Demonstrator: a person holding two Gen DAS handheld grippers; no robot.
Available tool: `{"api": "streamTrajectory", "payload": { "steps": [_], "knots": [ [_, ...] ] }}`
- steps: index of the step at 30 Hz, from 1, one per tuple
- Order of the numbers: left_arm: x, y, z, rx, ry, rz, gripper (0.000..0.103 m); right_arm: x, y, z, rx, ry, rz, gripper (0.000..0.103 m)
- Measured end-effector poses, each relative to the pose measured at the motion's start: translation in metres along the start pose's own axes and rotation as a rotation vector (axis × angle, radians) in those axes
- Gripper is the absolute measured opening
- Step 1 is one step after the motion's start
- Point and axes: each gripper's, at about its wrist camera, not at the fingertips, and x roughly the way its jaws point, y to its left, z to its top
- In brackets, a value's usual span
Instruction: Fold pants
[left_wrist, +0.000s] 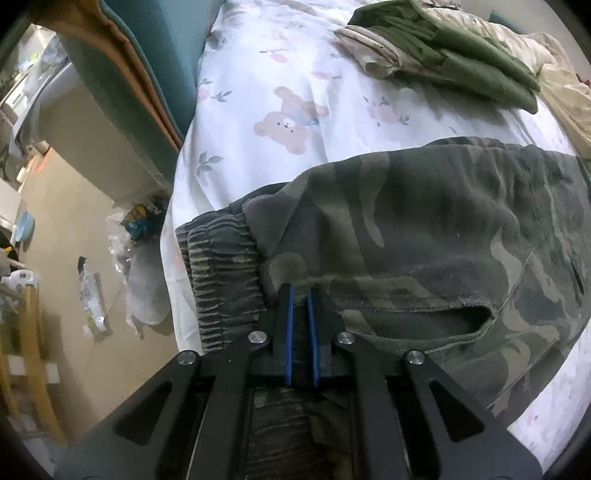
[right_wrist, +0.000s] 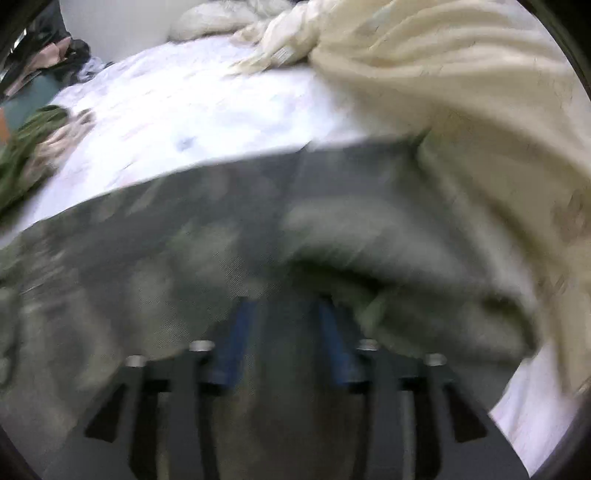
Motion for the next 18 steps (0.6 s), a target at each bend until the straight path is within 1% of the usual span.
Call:
{"api": "streamTrajectory", "payload": {
  "steps": [3, 4, 5, 6, 7, 8, 9, 11, 13, 14, 16, 18],
  "knots": [
    [0.002, -0.001, 0.000, 0.008, 0.000, 0.005, 0.007, 0.033, -0.023, 0.033, -0.024, 0.010, -0.063, 0.043],
    [0.002, -0.002, 0.001, 0.008, 0.004, 0.010, 0.007, 0.045, -0.032, 0.051, -0.055, 0.028, -0.132, 0.043],
    [0.003, -0.003, 0.002, 0.006, 0.007, 0.015, 0.007, 0.053, -0.044, 0.065, -0.100, 0.044, -0.211, 0.040],
    [0.004, -0.004, 0.002, 0.004, 0.011, 0.023, 0.007, 0.058, -0.050, 0.083, -0.160, 0.071, -0.339, 0.029],
    [0.004, -0.006, 0.003, 0.006, 0.011, 0.033, 0.007, 0.051, -0.060, 0.099, -0.142, 0.057, -0.368, 0.030],
    [0.004, -0.008, 0.002, 0.011, 0.007, 0.041, 0.007, 0.041, -0.071, 0.107, -0.099, 0.040, -0.330, 0.031],
    [0.004, -0.010, 0.001, 0.021, -0.003, 0.047, 0.007, 0.032, -0.077, 0.113, -0.081, 0.044, -0.303, 0.028],
    [0.003, -0.011, -0.001, 0.039, -0.015, 0.043, 0.007, 0.018, -0.074, 0.111, -0.161, 0.057, -0.307, 0.028],
    [0.002, -0.007, 0.000, 0.018, -0.009, 0.017, 0.007, 0.002, -0.070, 0.099, -0.201, 0.053, -0.272, 0.028],
    [0.001, -0.005, 0.000, 0.009, -0.007, 0.008, 0.007, -0.007, -0.071, 0.092, -0.179, 0.042, -0.225, 0.028],
    [0.001, -0.004, -0.001, 0.014, -0.013, 0.007, 0.007, -0.018, -0.072, 0.070, -0.102, 0.034, -0.098, 0.028],
    [0.000, -0.006, -0.004, 0.043, -0.027, 0.024, 0.007, -0.021, -0.063, 0.038, -0.051, 0.062, 0.026, 0.028]
  ]
}}
